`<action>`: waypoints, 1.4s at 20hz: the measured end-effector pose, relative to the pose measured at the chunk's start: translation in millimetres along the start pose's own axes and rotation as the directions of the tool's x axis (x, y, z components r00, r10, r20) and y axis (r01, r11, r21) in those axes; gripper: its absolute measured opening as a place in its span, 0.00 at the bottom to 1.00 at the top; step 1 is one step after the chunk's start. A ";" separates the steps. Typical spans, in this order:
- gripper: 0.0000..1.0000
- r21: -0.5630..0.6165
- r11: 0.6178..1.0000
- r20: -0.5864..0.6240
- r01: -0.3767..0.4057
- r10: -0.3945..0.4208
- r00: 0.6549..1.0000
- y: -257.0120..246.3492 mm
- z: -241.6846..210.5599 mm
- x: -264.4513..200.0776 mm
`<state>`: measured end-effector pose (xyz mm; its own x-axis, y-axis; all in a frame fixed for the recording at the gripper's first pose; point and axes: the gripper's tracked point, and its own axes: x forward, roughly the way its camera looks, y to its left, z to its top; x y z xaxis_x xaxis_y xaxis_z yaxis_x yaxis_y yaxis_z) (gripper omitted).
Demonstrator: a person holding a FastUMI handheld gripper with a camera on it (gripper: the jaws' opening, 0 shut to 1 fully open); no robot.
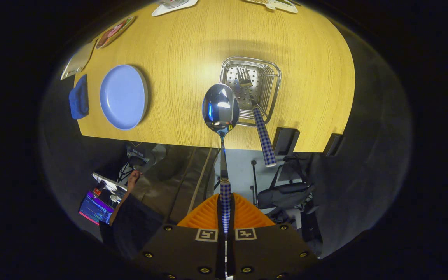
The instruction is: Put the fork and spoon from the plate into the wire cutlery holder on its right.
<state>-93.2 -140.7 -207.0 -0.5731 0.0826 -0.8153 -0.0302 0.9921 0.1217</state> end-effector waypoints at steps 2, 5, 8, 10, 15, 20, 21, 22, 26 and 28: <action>0.02 0.005 1.000 -0.006 0.012 -0.012 1.000 -5.2 3.8 1.4; 0.02 0.023 1.000 -0.023 0.002 -0.001 1.000 -7.5 9.1 2.6; 0.02 0.033 0.999 -0.038 0.006 -0.005 0.999 -11.2 12.1 2.5; 0.02 0.035 0.999 -0.046 0.012 -0.010 0.999 -11.3 14.5 1.9; 0.02 0.035 0.998 -0.085 0.046 -0.042 0.995 -15.2 22.2 6.0; 0.02 0.049 0.997 -0.128 0.066 -0.060 0.990 -18.1 37.4 9.1; 0.02 0.053 0.996 -0.137 0.075 -0.067 0.988 -19.5 40.7 10.5; 0.02 0.057 0.995 -0.146 0.084 -0.075 0.986 -20.7 45.2 10.0; 0.02 0.060 0.994 -0.194 0.093 -0.080 0.978 -15.0 55.6 15.9; 0.02 0.066 0.992 -0.219 0.108 -0.091 0.971 -15.2 57.6 19.2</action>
<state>-56.7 -148.8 -257.1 -0.7334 -0.0304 -0.6791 -0.0372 0.9993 -0.0045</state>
